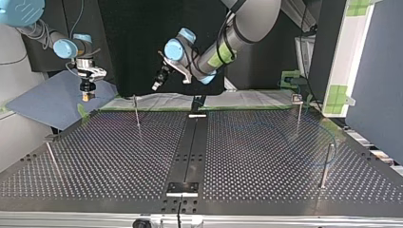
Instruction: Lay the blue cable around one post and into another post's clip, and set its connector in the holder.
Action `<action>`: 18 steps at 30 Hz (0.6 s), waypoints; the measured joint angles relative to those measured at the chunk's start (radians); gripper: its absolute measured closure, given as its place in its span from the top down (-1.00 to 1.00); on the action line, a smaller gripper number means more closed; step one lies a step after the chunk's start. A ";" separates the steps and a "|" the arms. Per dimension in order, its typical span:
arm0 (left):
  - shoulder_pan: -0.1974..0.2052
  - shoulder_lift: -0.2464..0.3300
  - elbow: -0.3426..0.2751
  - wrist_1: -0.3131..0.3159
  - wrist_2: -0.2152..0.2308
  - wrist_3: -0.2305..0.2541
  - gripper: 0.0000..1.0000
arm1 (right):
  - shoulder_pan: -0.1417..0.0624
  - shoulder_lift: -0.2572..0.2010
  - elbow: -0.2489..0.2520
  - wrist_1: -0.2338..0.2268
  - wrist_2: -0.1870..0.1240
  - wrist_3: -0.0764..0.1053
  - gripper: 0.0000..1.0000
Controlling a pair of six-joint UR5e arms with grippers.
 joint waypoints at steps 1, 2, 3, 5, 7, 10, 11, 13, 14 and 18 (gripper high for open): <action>-0.001 0.008 -0.008 -0.005 -0.007 0.009 0.97 | 0.000 0.000 0.000 -0.001 0.000 0.001 -1.00; -0.001 0.015 -0.015 -0.006 -0.011 0.014 0.97 | 0.000 0.000 0.000 -0.002 -0.001 0.001 -1.00; 0.000 0.022 -0.023 -0.005 -0.016 0.017 0.97 | 0.000 0.000 0.000 -0.003 -0.001 0.002 -1.00; 0.001 0.041 -0.041 0.005 -0.026 0.012 0.97 | 0.000 0.000 0.000 -0.005 -0.002 0.002 -1.00; 0.001 0.060 -0.061 0.021 -0.039 -0.001 0.97 | 0.000 0.000 0.000 -0.006 -0.002 0.001 -1.00; 0.003 0.087 -0.088 0.046 -0.060 -0.020 0.97 | 0.001 0.000 0.000 -0.006 -0.001 0.001 -1.00; 0.005 0.095 -0.096 0.052 -0.065 -0.024 0.97 | 0.002 0.000 0.000 -0.006 -0.001 0.001 -1.00; 0.008 0.114 -0.114 0.067 -0.072 -0.032 0.97 | 0.003 0.000 0.000 -0.004 -0.001 0.002 -1.00; 0.010 0.121 -0.122 0.072 -0.074 -0.034 0.97 | 0.003 0.000 0.000 -0.003 -0.001 0.003 -1.00; 0.012 0.155 -0.156 0.082 -0.077 -0.045 0.97 | 0.004 0.001 0.000 -0.001 -0.001 0.004 -1.00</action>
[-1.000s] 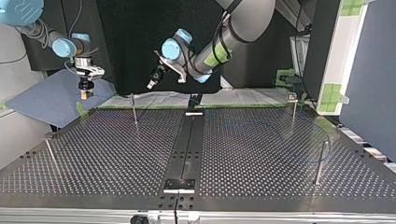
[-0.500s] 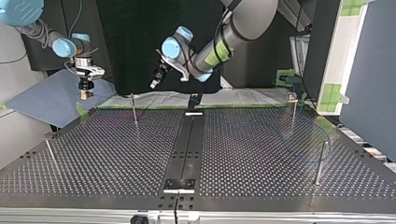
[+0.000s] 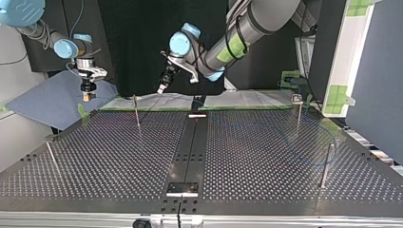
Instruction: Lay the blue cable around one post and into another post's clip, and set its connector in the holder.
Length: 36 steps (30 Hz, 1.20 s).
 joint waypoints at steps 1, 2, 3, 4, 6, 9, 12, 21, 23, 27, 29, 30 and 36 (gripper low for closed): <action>0.001 0.011 -0.011 0.002 0.000 -0.005 0.97 | 0.002 0.000 0.000 0.002 0.000 0.000 -1.00; 0.001 0.019 -0.019 0.003 0.000 -0.009 0.97 | 0.003 0.000 0.000 0.003 0.000 0.000 -1.00; 0.001 0.027 -0.027 0.004 0.000 -0.014 0.97 | 0.004 0.000 0.000 0.004 0.000 0.001 -1.00; 0.002 0.038 -0.038 0.007 0.000 -0.023 0.97 | 0.005 0.000 0.000 0.005 0.000 0.001 -1.00; 0.002 0.054 -0.054 0.015 0.001 -0.037 0.97 | 0.006 0.000 0.000 0.006 0.000 0.002 -1.00; 0.004 0.079 -0.079 0.031 0.001 -0.060 0.97 | 0.007 0.000 0.000 0.007 0.000 0.003 -1.00; 0.005 0.105 -0.105 0.037 0.001 -0.071 0.97 | 0.009 0.000 0.000 0.007 0.000 0.003 -1.00; 0.005 0.176 -0.176 0.039 0.000 -0.075 0.97 | 0.013 0.000 0.000 0.008 0.000 0.004 -1.00; 0.006 0.193 -0.193 0.044 0.000 -0.078 0.97 | 0.014 0.000 0.000 0.008 0.000 0.004 -1.00; 0.009 0.224 -0.224 0.055 -0.001 -0.084 0.97 | 0.015 0.001 0.000 0.008 0.000 0.004 -1.00; 0.009 0.242 -0.241 0.056 -0.001 -0.085 0.97 | 0.016 0.001 0.000 0.008 0.000 0.004 -1.00; 0.009 0.249 -0.249 0.056 -0.001 -0.085 0.97 | 0.017 0.001 0.000 0.008 0.000 0.004 -1.00; 0.011 0.301 -0.301 0.063 -0.001 -0.087 0.97 | 0.019 0.001 0.000 0.008 0.000 0.004 -1.00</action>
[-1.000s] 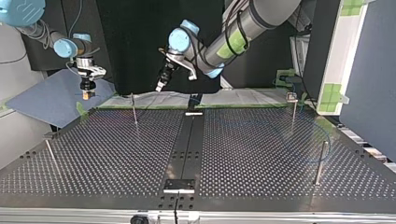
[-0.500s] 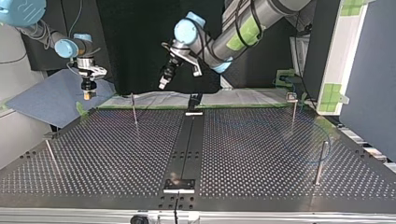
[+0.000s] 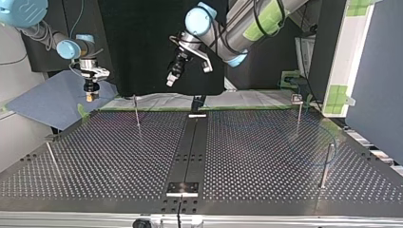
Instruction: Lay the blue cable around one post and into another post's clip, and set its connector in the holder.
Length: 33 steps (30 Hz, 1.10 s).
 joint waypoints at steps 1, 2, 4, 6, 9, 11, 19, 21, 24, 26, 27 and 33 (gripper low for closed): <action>0.001 0.010 -0.011 0.006 0.000 -0.004 0.97 | 0.000 0.000 0.000 0.000 0.000 0.000 -1.00; 0.003 0.019 -0.019 0.012 0.001 -0.007 0.97 | 0.000 0.000 0.000 0.001 0.000 0.000 -1.00; 0.005 0.038 -0.039 0.027 0.002 -0.015 0.97 | 0.000 0.000 0.000 0.002 0.000 0.000 -1.00; 0.007 0.054 -0.054 0.036 0.002 -0.019 0.97 | 0.000 0.000 0.000 0.002 0.000 0.000 -1.00; 0.011 0.078 -0.078 0.041 0.002 -0.021 0.97 | 0.000 0.000 0.000 0.003 0.000 0.000 -1.00; 0.014 0.098 -0.098 0.044 0.001 -0.022 0.97 | 0.001 0.000 0.000 0.003 0.000 -0.001 -1.00; 0.049 0.164 -0.164 0.076 -0.002 -0.022 0.97 | 0.002 0.000 0.000 0.003 0.000 -0.001 -1.00; 0.064 0.179 -0.180 0.091 0.004 -0.018 0.97 | 0.003 0.000 0.000 0.003 0.000 -0.001 -1.00; 0.090 0.194 -0.206 0.117 0.023 -0.016 0.97 | 0.003 0.000 0.000 0.003 0.000 -0.001 -1.00; 0.108 0.198 -0.225 0.135 0.040 -0.013 0.97 | 0.003 0.000 0.000 0.003 0.000 -0.001 -1.00; 0.116 0.199 -0.232 0.143 0.047 -0.010 0.97 | 0.004 0.000 0.000 0.003 0.000 -0.001 -1.00; 0.164 0.200 -0.280 0.186 0.081 0.021 0.97 | 0.006 0.000 0.000 0.003 0.000 -0.001 -1.00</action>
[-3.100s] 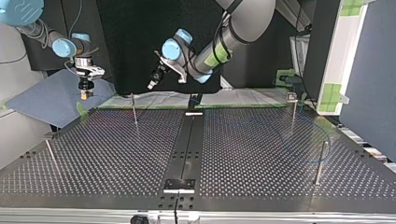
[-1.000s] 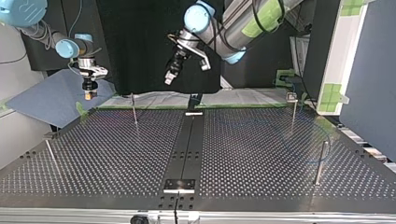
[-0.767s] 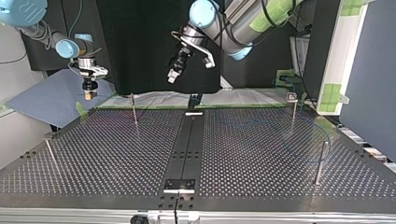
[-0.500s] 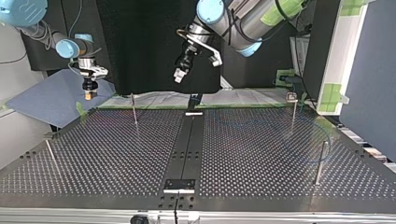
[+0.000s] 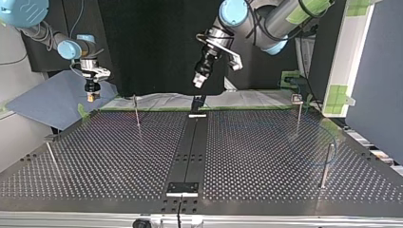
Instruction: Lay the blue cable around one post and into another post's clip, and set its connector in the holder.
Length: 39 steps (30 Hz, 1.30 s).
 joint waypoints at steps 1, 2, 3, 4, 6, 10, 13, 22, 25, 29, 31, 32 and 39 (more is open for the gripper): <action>0.010 0.000 -0.010 0.004 0.002 0.004 0.97 | 0.000 0.000 0.000 0.000 0.000 0.000 -1.00; 0.017 0.000 -0.018 0.006 0.003 0.005 0.97 | 0.000 0.000 0.000 0.000 0.000 -0.001 -1.00; 0.025 0.000 -0.026 0.008 0.004 0.006 0.97 | 0.000 0.000 0.000 0.000 0.000 -0.001 -1.00; 0.037 -0.001 -0.037 0.009 0.004 0.008 0.97 | 0.000 0.000 0.000 -0.001 0.000 -0.001 -1.00; 0.053 -0.001 -0.053 0.010 0.005 0.009 0.97 | 0.000 0.000 0.000 -0.003 0.000 -0.001 -1.00; 0.088 0.000 -0.090 0.012 0.008 0.009 0.97 | -0.005 -0.001 -0.002 -0.004 -0.001 -0.011 -1.00; 0.100 0.000 -0.113 0.014 0.011 0.007 0.97 | -0.010 -0.002 -0.005 -0.001 -0.005 -0.020 -1.00; 0.106 -0.001 -0.191 0.020 0.015 0.005 0.97 | -0.010 -0.049 -0.008 0.036 -0.004 -0.024 -1.00; 0.106 0.000 -0.216 0.025 0.018 0.003 0.97 | -0.005 -0.074 -0.008 0.061 -0.001 -0.025 -1.00; 0.106 -0.001 -0.248 0.031 0.022 -0.001 0.97 | 0.005 -0.109 -0.007 0.095 -0.003 -0.027 -1.00; 0.106 -0.001 -0.259 0.034 0.023 -0.001 0.97 | 0.012 -0.127 -0.004 0.113 -0.002 -0.032 -1.00; 0.106 -0.001 -0.262 0.035 0.023 -0.001 0.97 | 0.015 -0.135 -0.001 0.120 -0.002 -0.033 -1.00; 0.106 0.000 -0.268 0.036 0.023 -0.002 0.97 | 0.058 -0.192 0.011 0.178 0.023 -0.040 -1.00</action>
